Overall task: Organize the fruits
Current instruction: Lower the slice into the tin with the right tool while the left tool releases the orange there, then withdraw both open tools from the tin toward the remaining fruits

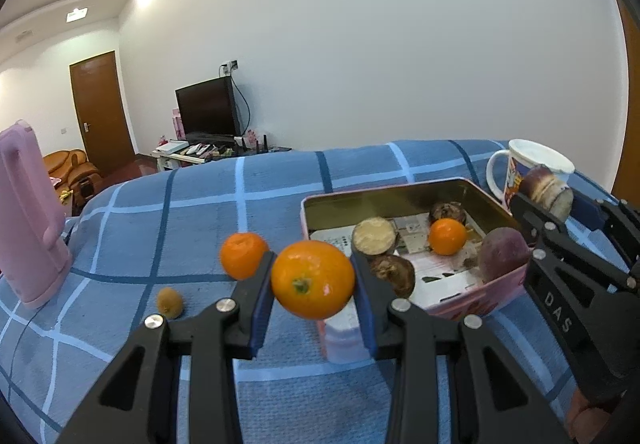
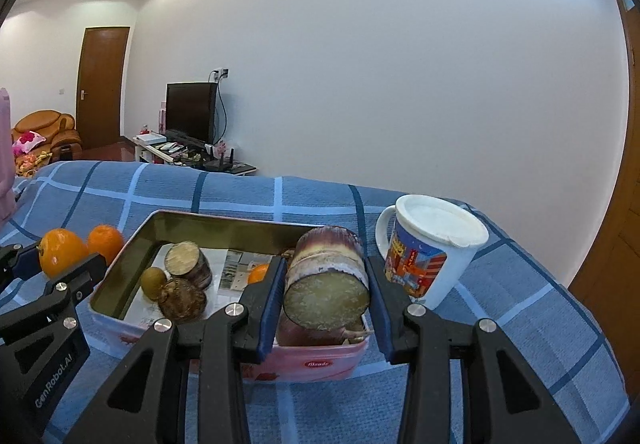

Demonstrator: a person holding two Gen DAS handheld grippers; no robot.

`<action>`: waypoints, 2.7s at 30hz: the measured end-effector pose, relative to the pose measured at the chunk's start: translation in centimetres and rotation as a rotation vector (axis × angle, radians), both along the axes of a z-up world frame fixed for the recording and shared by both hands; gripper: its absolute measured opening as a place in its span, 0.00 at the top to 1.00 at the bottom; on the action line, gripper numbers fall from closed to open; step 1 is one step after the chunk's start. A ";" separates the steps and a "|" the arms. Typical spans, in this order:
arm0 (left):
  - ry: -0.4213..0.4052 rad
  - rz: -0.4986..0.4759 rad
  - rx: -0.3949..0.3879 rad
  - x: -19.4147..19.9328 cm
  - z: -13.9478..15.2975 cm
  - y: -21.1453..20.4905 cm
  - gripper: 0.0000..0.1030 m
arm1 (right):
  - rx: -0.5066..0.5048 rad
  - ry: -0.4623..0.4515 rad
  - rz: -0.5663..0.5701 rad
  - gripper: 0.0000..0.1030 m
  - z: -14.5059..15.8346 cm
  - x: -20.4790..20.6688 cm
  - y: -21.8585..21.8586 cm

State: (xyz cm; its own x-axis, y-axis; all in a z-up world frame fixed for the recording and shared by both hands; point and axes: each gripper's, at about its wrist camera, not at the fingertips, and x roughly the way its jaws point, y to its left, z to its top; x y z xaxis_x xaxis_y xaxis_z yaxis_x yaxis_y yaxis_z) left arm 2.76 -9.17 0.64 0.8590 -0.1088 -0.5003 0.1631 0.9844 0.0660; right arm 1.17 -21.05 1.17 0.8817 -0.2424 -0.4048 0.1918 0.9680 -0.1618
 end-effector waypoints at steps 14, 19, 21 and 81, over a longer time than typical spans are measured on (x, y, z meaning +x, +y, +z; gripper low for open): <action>0.030 -0.035 -0.031 2.1 -0.1 -1.9 0.62 | 0.005 0.010 -0.020 0.60 0.1 2.2 -0.8; 0.059 -0.047 -0.045 3.3 -0.3 -2.5 0.62 | 0.029 0.038 -0.001 0.60 -0.2 3.9 -1.1; 0.080 -0.053 -0.052 3.9 -0.5 -2.6 0.62 | 0.042 0.049 0.012 0.60 -0.3 4.6 -1.2; -0.070 0.169 -0.065 3.4 0.8 0.9 0.00 | 0.197 0.031 0.107 0.18 -0.2 4.7 -2.9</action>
State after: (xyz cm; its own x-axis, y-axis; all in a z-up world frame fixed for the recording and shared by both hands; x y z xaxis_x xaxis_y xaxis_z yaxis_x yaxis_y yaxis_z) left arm 6.13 -8.29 1.42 0.9001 0.0098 -0.4356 -0.0074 0.9999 0.0072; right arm 5.90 -23.94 0.92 0.8845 -0.0619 -0.4624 0.0846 0.9960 0.0284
